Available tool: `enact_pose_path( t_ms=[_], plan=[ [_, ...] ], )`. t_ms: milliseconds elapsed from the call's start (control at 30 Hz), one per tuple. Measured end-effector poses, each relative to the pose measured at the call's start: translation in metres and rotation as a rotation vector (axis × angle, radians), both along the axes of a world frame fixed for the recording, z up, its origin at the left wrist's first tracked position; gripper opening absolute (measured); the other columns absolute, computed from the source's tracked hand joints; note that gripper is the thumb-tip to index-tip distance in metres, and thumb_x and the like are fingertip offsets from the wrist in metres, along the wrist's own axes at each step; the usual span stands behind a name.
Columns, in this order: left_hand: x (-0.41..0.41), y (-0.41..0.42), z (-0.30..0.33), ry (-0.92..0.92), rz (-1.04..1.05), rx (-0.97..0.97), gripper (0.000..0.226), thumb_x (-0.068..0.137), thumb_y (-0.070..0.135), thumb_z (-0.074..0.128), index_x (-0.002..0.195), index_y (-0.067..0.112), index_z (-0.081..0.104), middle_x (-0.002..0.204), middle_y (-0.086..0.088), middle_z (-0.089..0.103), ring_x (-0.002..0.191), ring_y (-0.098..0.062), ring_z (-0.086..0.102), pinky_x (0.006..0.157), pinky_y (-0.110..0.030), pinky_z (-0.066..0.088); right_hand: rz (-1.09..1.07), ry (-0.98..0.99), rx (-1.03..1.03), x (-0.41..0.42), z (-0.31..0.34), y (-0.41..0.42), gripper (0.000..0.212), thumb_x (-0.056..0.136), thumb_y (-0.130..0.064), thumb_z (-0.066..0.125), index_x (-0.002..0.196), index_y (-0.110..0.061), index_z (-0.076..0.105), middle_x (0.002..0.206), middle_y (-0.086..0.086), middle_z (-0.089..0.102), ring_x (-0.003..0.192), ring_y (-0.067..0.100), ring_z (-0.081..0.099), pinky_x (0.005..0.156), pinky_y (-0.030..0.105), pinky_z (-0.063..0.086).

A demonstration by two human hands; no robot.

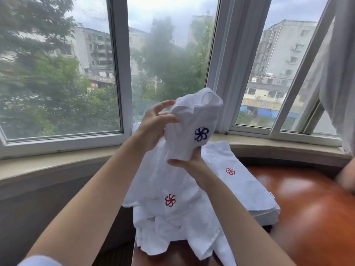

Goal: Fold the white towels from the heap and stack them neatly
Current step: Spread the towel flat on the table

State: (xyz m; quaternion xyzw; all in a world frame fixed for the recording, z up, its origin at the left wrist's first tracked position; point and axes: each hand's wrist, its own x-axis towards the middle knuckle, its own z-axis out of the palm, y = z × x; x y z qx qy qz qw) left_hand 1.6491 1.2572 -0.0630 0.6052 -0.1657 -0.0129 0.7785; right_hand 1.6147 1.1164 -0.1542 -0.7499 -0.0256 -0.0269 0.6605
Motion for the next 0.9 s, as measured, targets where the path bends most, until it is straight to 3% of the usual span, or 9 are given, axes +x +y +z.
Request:
enact_pose_path(
  t_ms=[100,200,267,367,433,567,733,833,900],
  plan=[
    [-0.006,0.003,-0.014,0.094,-0.179,0.034,0.049,0.067,0.009,0.058,0.115,0.019,0.062,0.103,-0.015,0.068,0.085,-0.024,0.062,0.073,-0.034,0.049,-0.047,0.007,0.168,0.005,0.002,0.016,0.066,0.079,-0.03,0.079,0.133,-0.019,0.043,0.122,-0.005,0.061,0.114,0.009,0.057,0.09,0.023,0.048],
    [-0.002,0.012,-0.05,-0.129,0.19,0.345,0.04,0.079,-0.003,0.049,0.114,0.01,0.063,0.109,-0.008,0.066,0.104,-0.023,0.062,0.096,-0.04,0.049,-0.398,0.129,0.235,0.01,0.002,0.014,0.02,0.089,-0.02,0.069,0.102,-0.011,0.058,0.092,0.001,0.063,0.088,0.016,0.062,0.073,0.025,0.051],
    [0.005,0.025,-0.075,-0.261,0.373,0.647,0.054,0.076,-0.012,0.05,0.125,0.009,0.06,0.125,-0.008,0.061,0.122,-0.022,0.054,0.107,-0.038,0.04,-0.485,0.224,0.254,0.011,-0.003,0.006,0.014,0.089,-0.016,0.068,0.091,-0.011,0.055,0.09,0.006,0.061,0.09,0.024,0.061,0.082,0.035,0.052],
    [0.007,0.033,-0.103,-0.207,0.085,0.962,0.092,0.071,-0.003,0.068,0.151,0.018,0.028,0.149,-0.009,0.037,0.141,-0.021,0.03,0.115,-0.033,0.027,-0.428,0.226,0.355,0.01,0.005,-0.007,0.006,0.087,-0.007,0.065,0.092,-0.008,0.061,0.085,0.009,0.064,0.077,0.022,0.062,0.069,0.032,0.051],
    [0.006,0.022,-0.111,-0.2,0.071,1.136,0.096,0.072,0.014,0.077,0.152,0.023,0.025,0.143,-0.009,0.043,0.137,-0.026,0.033,0.111,-0.041,0.032,-0.34,0.154,0.427,0.01,0.019,-0.021,0.009,0.085,-0.001,0.058,0.085,-0.008,0.065,0.077,0.007,0.065,0.069,0.02,0.061,0.059,0.027,0.048],
    [0.005,-0.021,-0.093,-0.401,0.322,0.962,0.019,0.08,0.023,0.075,0.085,0.009,0.064,0.084,-0.013,0.065,0.09,-0.035,0.059,0.076,-0.041,0.046,-0.404,-0.015,0.516,0.01,0.041,-0.063,0.015,0.083,0.0,0.054,0.086,-0.008,0.067,0.069,0.005,0.067,0.06,0.017,0.064,0.047,0.019,0.048],
    [0.001,-0.11,-0.073,-0.433,0.283,0.713,0.021,0.082,0.014,0.072,0.065,0.007,0.062,0.063,-0.005,0.057,0.066,-0.021,0.049,0.063,-0.034,0.037,-0.538,-0.042,0.418,0.007,0.037,-0.143,0.012,0.089,-0.009,0.06,0.098,-0.007,0.068,0.093,0.011,0.068,0.082,0.024,0.065,0.072,0.034,0.052],
    [0.002,-0.176,-0.081,-0.3,0.225,0.649,0.035,0.085,0.013,0.064,0.054,0.017,0.048,0.051,0.013,0.039,0.056,-0.007,0.037,0.049,-0.022,0.03,-0.552,0.033,0.436,-0.009,0.015,-0.2,0.008,0.092,-0.011,0.058,0.085,-0.009,0.063,0.077,0.004,0.059,0.067,0.017,0.057,0.055,0.019,0.047],
    [0.0,-0.226,-0.092,-0.262,0.196,0.655,0.038,0.085,0.013,0.06,0.051,0.016,0.042,0.047,0.014,0.034,0.05,-0.002,0.033,0.045,-0.018,0.028,-0.581,0.076,0.455,-0.021,-0.003,-0.245,0.006,0.091,-0.01,0.058,0.091,-0.006,0.063,0.078,0.006,0.058,0.071,0.019,0.056,0.06,0.021,0.047]
  ],
)
